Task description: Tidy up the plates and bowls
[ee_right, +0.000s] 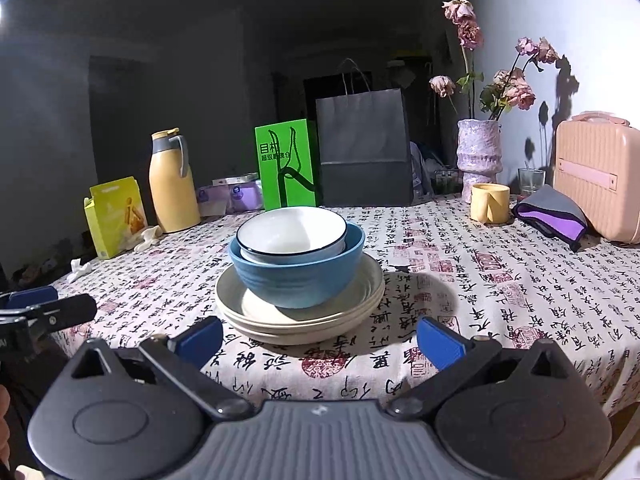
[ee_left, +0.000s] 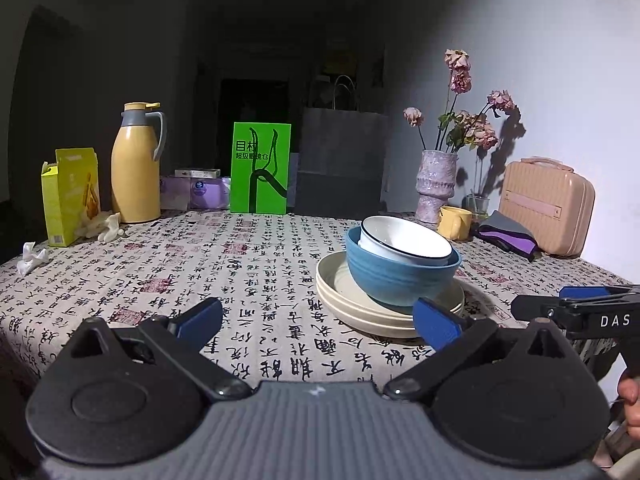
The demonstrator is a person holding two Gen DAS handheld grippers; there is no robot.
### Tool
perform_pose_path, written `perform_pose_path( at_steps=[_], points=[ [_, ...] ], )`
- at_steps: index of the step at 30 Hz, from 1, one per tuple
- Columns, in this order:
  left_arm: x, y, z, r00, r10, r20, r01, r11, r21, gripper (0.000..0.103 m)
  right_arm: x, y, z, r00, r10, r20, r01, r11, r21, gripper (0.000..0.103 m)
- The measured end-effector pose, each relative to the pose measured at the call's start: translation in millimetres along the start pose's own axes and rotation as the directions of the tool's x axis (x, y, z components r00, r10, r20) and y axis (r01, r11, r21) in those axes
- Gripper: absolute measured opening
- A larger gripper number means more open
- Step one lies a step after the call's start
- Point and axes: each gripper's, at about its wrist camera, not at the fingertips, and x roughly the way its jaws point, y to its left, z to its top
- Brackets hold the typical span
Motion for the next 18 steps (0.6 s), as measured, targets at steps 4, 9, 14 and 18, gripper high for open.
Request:
perform_pose_path(
  at_steps=[4,9,14,18],
  points=[
    [-0.6,1.7,0.1,1.0,-0.001,0.003,0.001,1.0,-0.005,0.103,-0.9,0.4,0.6,1.0,0.006,0.007,-0.006,1.0,-0.001,0.103],
    [-0.5,2.1,0.1,1.0,-0.002,0.003,0.002,1.0,-0.006,0.103,-0.4,1.5,0.5,1.0,0.013,0.007,-0.013,1.0,-0.009,0.103],
    [-0.2,1.9,-0.4,1.0,-0.002,0.0,0.002,1.0,-0.004,0.103,-0.4,2.5,0.2,1.0,0.016,0.005,-0.016,1.0,-0.01,0.103],
    [0.0,1.9,-0.7,1.0,-0.002,0.001,0.002,1.0,-0.005,0.103,-0.3,2.7,0.1,1.0,0.016,0.005,-0.016,1.0,-0.009,0.103]
  ],
)
